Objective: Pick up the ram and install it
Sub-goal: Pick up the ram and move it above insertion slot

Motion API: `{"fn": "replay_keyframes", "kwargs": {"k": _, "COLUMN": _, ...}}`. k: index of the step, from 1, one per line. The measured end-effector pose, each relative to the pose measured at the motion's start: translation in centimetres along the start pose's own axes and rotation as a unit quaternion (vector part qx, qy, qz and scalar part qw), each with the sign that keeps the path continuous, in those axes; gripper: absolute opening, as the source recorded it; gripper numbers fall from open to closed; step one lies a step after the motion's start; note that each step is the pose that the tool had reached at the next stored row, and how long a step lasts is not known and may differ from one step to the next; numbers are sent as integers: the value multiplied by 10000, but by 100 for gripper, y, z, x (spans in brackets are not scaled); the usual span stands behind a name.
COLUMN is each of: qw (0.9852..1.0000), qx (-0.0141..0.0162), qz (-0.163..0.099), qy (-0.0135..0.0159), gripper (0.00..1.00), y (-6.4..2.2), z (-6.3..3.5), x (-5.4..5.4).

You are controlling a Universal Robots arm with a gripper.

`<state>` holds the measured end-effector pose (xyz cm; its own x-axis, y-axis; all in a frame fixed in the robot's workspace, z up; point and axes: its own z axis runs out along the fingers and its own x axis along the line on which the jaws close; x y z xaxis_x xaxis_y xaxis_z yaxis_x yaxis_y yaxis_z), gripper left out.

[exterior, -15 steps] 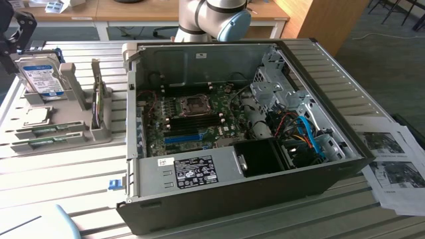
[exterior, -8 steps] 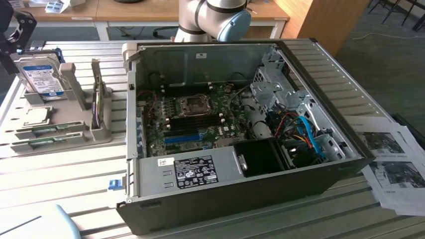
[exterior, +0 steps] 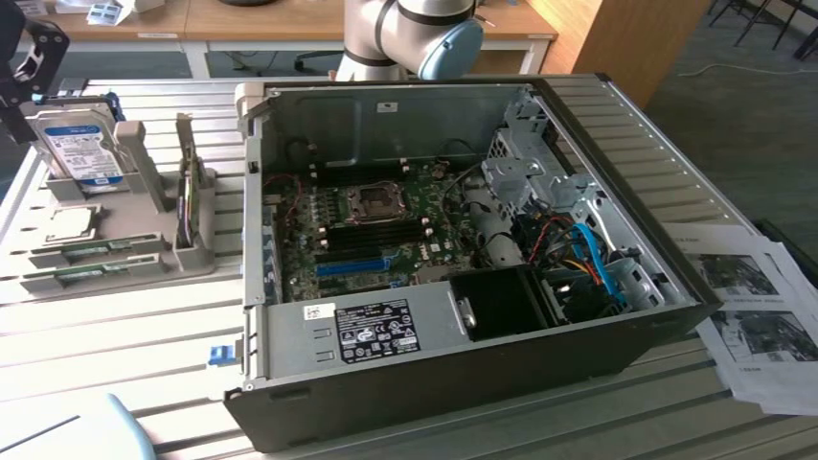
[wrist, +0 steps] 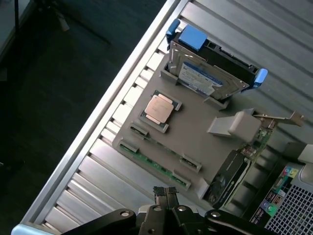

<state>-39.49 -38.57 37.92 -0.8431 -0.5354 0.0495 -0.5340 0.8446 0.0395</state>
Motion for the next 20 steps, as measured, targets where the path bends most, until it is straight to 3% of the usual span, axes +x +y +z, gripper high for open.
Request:
{"fn": "replay_keyframes", "kwargs": {"k": 5, "qw": 9996, "qx": 14, "qz": -279, "qy": 11, "gripper": 9, "y": 0, "z": 0, "x": 0}}
{"fn": "replay_keyframes", "kwargs": {"k": 11, "qw": 9981, "qx": 31, "qz": -621, "qy": 24, "gripper": 9, "y": 0, "z": 0, "x": 0}}
{"fn": "replay_keyframes", "kwargs": {"k": 16, "qw": 9956, "qx": 46, "qz": -932, "qy": 37, "gripper": 9, "y": 0, "z": 0, "x": 0}}
{"fn": "replay_keyframes", "kwargs": {"k": 20, "qw": 9928, "qx": 59, "qz": -1196, "qy": 47, "gripper": 9, "y": 0, "z": 0, "x": 0}}
